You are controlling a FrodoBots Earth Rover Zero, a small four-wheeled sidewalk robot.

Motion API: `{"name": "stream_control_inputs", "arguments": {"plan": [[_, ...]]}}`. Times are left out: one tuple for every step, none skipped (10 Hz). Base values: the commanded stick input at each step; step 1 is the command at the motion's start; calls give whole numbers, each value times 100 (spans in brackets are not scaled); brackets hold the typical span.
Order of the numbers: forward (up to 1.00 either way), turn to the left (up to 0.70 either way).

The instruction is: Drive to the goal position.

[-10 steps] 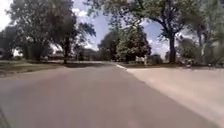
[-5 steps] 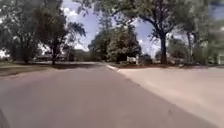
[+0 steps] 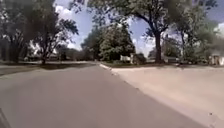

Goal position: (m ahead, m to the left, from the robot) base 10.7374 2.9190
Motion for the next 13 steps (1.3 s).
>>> {"name": "stream_control_inputs", "arguments": {"plan": [[100,0],[100,0],[100,0],[0,0],[6,0],[17,0],[28,0],[39,0],[49,0],[60,0],[71,0],[82,0],[93,0]]}}
